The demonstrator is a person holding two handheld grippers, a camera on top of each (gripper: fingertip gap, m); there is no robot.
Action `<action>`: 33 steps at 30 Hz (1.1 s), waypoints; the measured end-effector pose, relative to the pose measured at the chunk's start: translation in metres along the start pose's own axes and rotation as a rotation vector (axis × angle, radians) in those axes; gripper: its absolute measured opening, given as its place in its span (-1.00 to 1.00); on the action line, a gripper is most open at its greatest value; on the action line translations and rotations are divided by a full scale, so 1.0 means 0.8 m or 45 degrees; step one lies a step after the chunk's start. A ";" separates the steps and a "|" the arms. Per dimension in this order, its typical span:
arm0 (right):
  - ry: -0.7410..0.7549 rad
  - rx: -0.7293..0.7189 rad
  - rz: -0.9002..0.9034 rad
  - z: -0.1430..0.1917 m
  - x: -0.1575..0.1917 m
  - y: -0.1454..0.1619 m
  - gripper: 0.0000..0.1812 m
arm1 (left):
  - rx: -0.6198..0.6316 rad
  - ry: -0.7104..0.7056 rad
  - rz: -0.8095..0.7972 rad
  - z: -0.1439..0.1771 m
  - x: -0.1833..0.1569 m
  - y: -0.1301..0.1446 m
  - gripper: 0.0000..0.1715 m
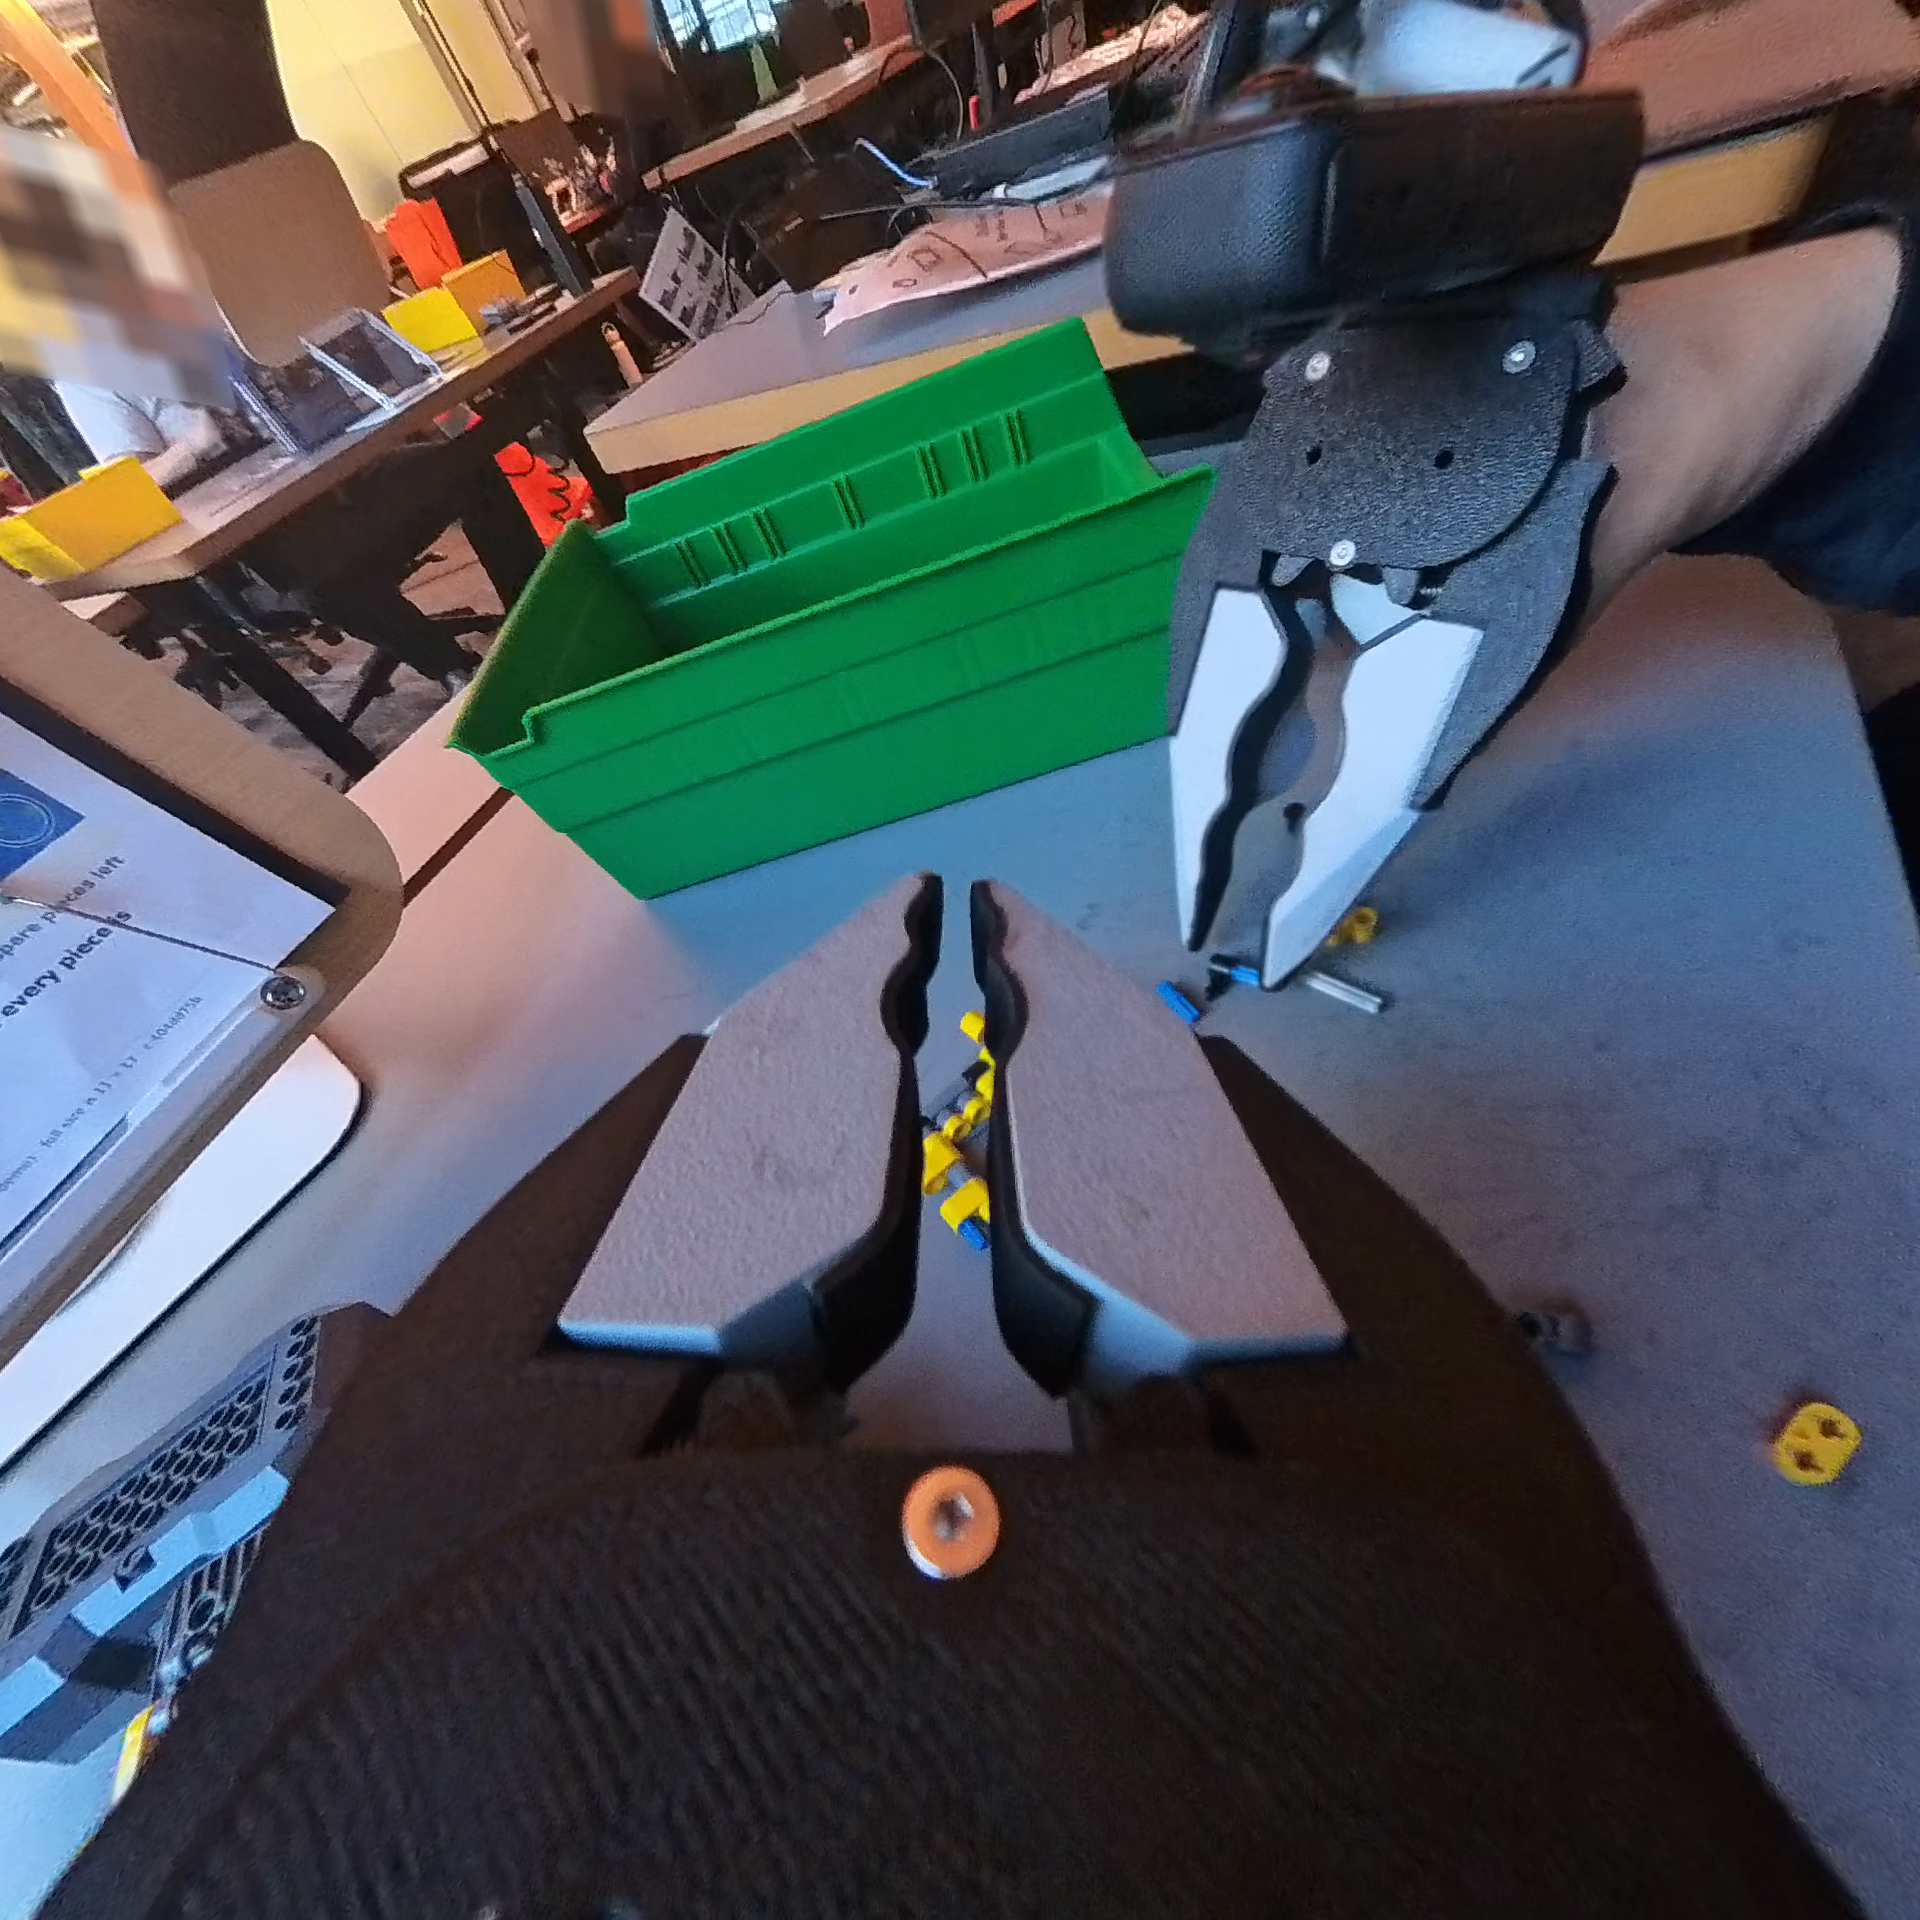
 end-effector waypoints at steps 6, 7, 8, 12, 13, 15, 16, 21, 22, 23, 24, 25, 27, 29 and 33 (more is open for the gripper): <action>-0.001 0.026 -0.014 -0.005 -0.002 -0.001 -0.86 | 0.007 -0.014 -0.010 0.000 0.002 0.001 -0.98; 0.015 0.011 -0.014 0.000 -0.002 -0.001 -0.86 | 0.003 -0.014 -0.004 0.001 0.003 0.001 -0.98; 0.030 -0.010 -0.017 0.009 -0.001 0.000 -0.86 | 0.000 -0.015 -0.001 0.002 0.003 0.001 -0.98; 0.200 -0.130 -0.078 0.072 -0.015 0.016 -0.85 | -0.001 -0.012 -0.011 0.003 0.002 -0.001 -0.98; 0.258 -0.143 -0.124 0.089 -0.026 0.027 -0.85 | -0.005 -0.009 -0.015 0.003 0.001 -0.002 -0.98; 0.318 -0.130 -0.258 0.115 -0.049 0.057 -0.86 | -0.019 -0.003 -0.018 0.004 -0.002 -0.006 -0.98; 0.318 -0.128 -0.326 0.121 -0.057 0.072 -0.86 | -0.026 0.000 -0.018 0.004 -0.003 -0.007 -0.98; 0.437 -0.071 -0.364 0.112 -0.064 0.121 -0.86 | -0.019 0.004 -0.016 0.003 -0.004 -0.006 -0.97; 0.515 -0.044 -0.346 0.113 -0.068 0.127 -0.86 | -0.014 0.003 -0.015 0.002 -0.003 -0.005 -0.97; 0.542 -0.033 -0.352 0.115 -0.072 0.133 -0.85 | -0.011 0.005 -0.013 0.001 -0.003 -0.005 -0.97; 0.516 -0.059 -0.381 0.116 -0.075 0.136 -0.85 | -0.008 0.005 -0.012 0.001 -0.003 -0.004 -0.97; 0.485 -0.076 -0.414 0.116 -0.077 0.137 -0.83 | -0.005 0.001 -0.013 0.001 -0.003 -0.004 -0.97; 0.495 -0.085 -0.418 0.118 -0.076 0.137 -0.73 | -0.002 -0.007 -0.014 0.001 -0.002 -0.003 -0.97; 0.537 -0.101 -0.354 0.123 -0.068 0.131 -0.72 | 0.002 -0.020 -0.002 0.001 0.000 -0.002 -0.96; 0.522 -0.283 -0.143 0.131 -0.024 0.098 -0.54 | -0.016 -0.081 0.082 0.004 0.009 -0.002 -0.92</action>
Point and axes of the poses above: each gripper's, where its closed fingertips meet, z back along the fingers, y out of its underside, x = y × z across the jaws, the point moved 10 cm from there along z, back along the fingers, and after that the axes turned 15 degrees about -z, right-handed, at the moved point
